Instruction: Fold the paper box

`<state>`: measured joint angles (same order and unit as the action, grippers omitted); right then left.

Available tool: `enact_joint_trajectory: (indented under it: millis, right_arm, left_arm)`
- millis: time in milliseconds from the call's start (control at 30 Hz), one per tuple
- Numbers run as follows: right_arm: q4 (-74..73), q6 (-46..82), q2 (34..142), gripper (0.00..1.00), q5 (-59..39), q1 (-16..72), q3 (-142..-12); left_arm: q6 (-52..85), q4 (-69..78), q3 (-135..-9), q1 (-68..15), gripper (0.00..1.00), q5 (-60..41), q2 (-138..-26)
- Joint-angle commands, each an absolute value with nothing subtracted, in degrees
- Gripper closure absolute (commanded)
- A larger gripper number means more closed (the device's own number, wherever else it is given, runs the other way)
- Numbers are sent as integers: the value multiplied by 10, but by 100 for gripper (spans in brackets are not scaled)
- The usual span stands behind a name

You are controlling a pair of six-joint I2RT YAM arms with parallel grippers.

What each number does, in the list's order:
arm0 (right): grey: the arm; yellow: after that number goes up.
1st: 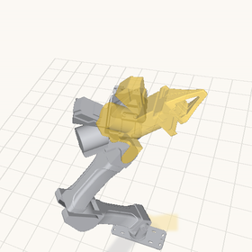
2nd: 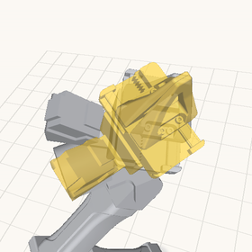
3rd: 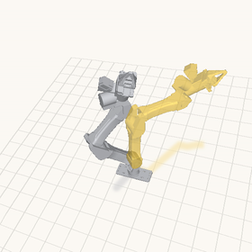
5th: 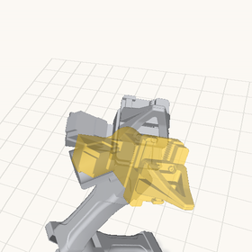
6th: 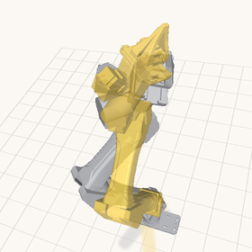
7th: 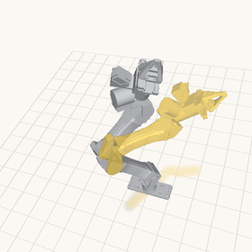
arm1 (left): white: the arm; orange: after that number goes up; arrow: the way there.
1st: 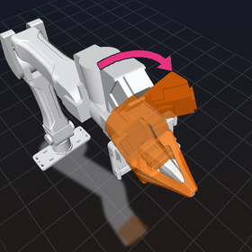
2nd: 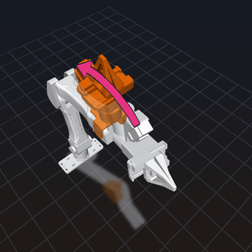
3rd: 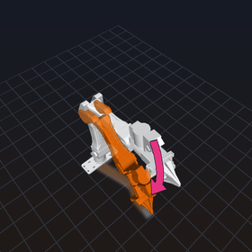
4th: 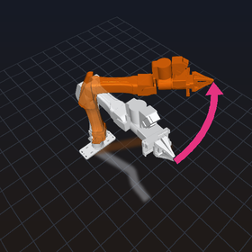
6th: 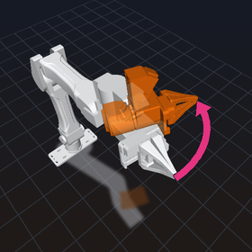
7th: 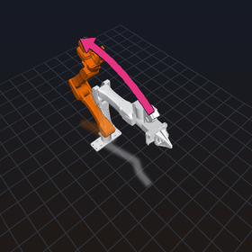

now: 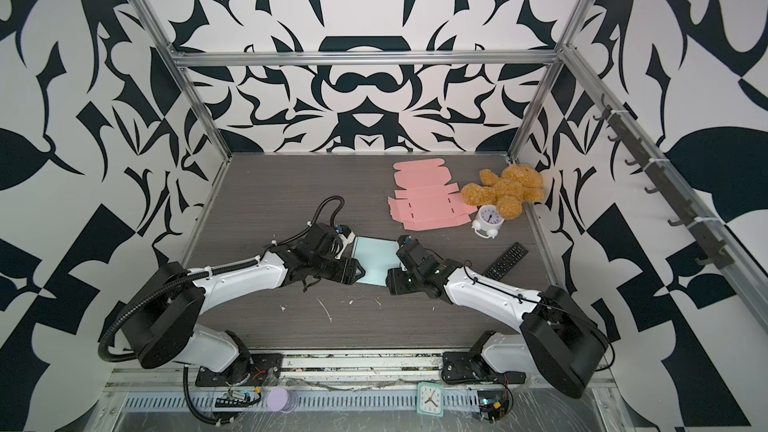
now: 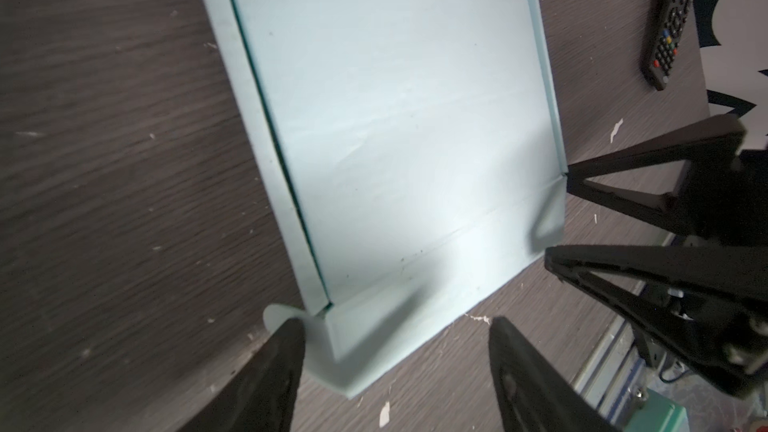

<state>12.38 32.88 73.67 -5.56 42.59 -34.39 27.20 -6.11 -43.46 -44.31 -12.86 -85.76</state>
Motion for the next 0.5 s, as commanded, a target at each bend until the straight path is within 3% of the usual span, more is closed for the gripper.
enact_joint_trajectory:
  millis: [0, 467]
  right_arm:
    - [111, 336, 740, 36, -66, 433, -347]
    - [114, 344, 725, 36, -66, 444, -351]
  left_arm:
    - [283, -44, -419, -451, 27, -138, -867]
    - [295, -40, -415, -467, 28, -136, -850]
